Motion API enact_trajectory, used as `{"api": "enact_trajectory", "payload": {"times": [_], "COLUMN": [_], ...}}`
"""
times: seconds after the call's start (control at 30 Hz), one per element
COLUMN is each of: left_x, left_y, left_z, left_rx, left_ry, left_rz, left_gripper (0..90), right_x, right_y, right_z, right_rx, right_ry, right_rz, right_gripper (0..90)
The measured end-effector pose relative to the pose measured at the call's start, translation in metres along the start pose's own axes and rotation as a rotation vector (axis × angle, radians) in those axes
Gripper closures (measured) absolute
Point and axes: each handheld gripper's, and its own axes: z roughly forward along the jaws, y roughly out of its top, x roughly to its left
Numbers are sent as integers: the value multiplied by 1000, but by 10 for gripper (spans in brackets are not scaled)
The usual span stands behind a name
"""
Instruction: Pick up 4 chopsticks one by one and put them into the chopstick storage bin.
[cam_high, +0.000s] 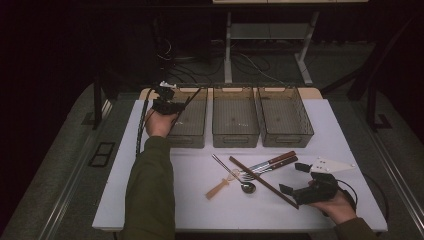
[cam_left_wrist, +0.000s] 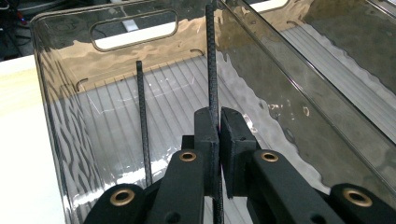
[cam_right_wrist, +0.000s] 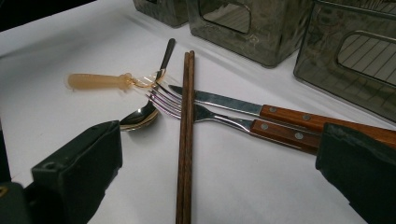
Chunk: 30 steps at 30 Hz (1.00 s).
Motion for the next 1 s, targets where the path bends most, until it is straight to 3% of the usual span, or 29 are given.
{"api": "enact_trajectory", "payload": {"times": [0.27, 0.43, 0.7, 1.0], "left_x": [2, 1, -7, -19], "left_y": [2, 2, 7, 10], "left_z": [3, 2, -11, -28], "left_rx": [-32, -27, -65, -62], "left_ry": [21, 46, 17, -41], "left_rz": [-11, 3, 53, 126], "left_gripper": [838, 712, 618, 501], "right_x": [0, 0, 0, 0], "right_y": [0, 0, 0, 0], "right_z": [0, -1, 0, 0], "right_rx": [-5, -5, -2, -1], "right_ry": [1, 4, 1, -1], "right_rz": [0, 0, -2, -2], "right_gripper": [7, 7, 7, 7]}}
